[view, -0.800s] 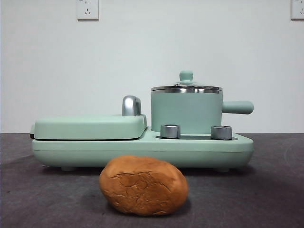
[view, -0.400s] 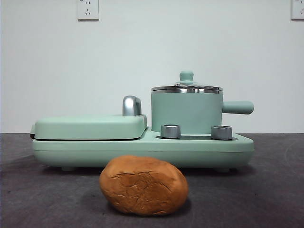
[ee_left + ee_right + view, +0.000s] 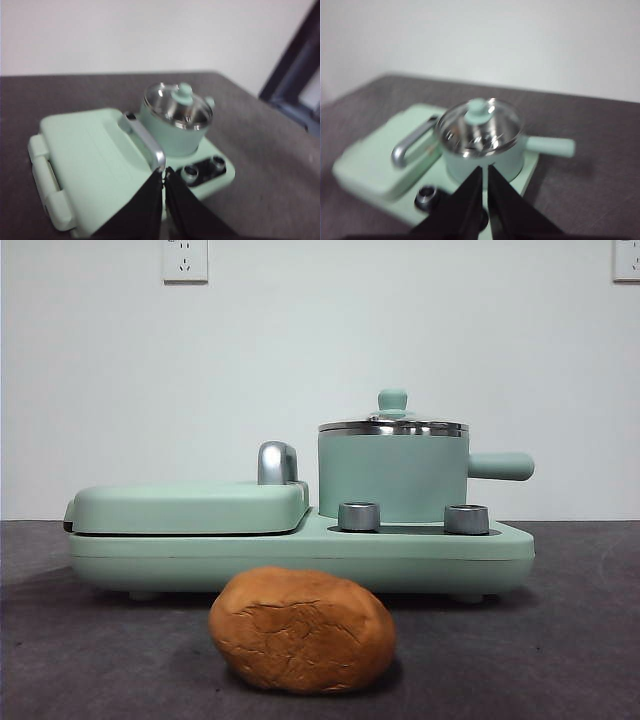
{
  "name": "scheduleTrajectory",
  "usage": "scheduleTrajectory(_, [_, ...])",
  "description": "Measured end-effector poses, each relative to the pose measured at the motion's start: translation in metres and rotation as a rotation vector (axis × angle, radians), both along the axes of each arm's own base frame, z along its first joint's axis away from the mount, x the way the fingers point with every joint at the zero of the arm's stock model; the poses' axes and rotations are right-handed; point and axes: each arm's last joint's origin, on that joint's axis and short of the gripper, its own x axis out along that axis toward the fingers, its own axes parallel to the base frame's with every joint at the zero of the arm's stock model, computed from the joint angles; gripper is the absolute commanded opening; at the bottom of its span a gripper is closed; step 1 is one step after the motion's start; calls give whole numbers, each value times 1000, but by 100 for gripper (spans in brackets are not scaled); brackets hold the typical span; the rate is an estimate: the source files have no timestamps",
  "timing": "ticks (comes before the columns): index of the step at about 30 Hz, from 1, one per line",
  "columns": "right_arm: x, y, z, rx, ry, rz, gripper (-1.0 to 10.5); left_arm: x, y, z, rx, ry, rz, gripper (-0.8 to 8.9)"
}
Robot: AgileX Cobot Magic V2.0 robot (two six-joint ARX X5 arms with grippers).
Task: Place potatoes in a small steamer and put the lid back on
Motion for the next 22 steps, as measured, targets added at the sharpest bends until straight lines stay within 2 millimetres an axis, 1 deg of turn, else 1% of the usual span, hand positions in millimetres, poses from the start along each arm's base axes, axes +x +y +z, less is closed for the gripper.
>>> scheduleTrajectory(3, [9, 3, 5, -112, 4, 64, 14, 11, -2, 3, 92, 18, -46, 9])
scheduleTrajectory(7, [16, 8, 8, -273, -48, 109, 15, 26, -5, 8, 257, -27, -77, 12])
scheduleTrajectory(9, [17, 9, 9, -340, -72, 106, 16, 32, -7, 10, 339, -62, -77, 65])
scheduleTrajectory(11, [19, 11, 7, -389, -75, 114, 58, 36, -10, 11, 396, -95, -94, 137])
scheduleTrajectory(14, [19, 13, 4, -429, -68, 134, 183, 38, -15, 12, 427, -136, -136, 216])
scheduleTrajectory(16, [19, 15, 4, -439, -76, 149, 236, 39, -17, 12, 430, -148, -154, 299])
scheduleTrajectory(17, [19, 15, 4, -440, -80, 154, 252, 38, -18, 12, 428, -152, -159, 326])
scheduleTrajectory(18, [19, 16, 4, -442, -83, 159, 268, 38, -20, 13, 426, -157, -165, 344])
scheduleTrajectory(22, [19, 17, 4, -456, -84, 149, 280, 38, -24, 13, 414, -156, -190, 346])
